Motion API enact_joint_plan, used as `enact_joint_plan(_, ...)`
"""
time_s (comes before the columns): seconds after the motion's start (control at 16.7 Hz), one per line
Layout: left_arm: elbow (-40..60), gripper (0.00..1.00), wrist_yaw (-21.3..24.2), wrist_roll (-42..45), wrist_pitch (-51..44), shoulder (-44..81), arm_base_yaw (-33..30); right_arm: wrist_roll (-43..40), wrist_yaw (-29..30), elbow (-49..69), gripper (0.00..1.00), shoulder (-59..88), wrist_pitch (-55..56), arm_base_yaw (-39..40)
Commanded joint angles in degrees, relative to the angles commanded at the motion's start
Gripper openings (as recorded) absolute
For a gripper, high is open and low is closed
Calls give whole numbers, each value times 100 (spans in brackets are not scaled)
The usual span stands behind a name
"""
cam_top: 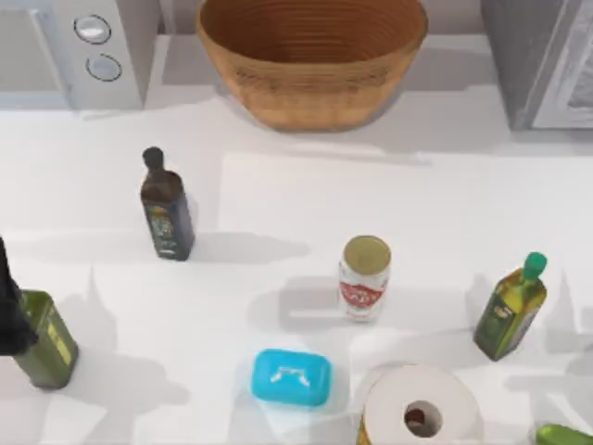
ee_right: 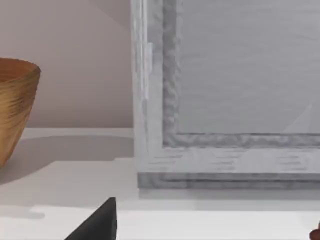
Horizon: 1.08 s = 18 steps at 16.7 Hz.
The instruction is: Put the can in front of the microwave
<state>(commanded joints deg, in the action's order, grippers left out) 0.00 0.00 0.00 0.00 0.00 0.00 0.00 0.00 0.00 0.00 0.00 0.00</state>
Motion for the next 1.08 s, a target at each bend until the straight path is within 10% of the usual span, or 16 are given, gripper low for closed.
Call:
enact_joint_plan(0.48, 1228, 100, 29, -12, -886, 1218, -560, 0, 0, 0, 100, 0, 0, 0)
enact_joint_plan(1.08, 6707, 100, 32, -69, -4451, 7179, -2581, 0, 0, 0, 100, 0, 0, 0)
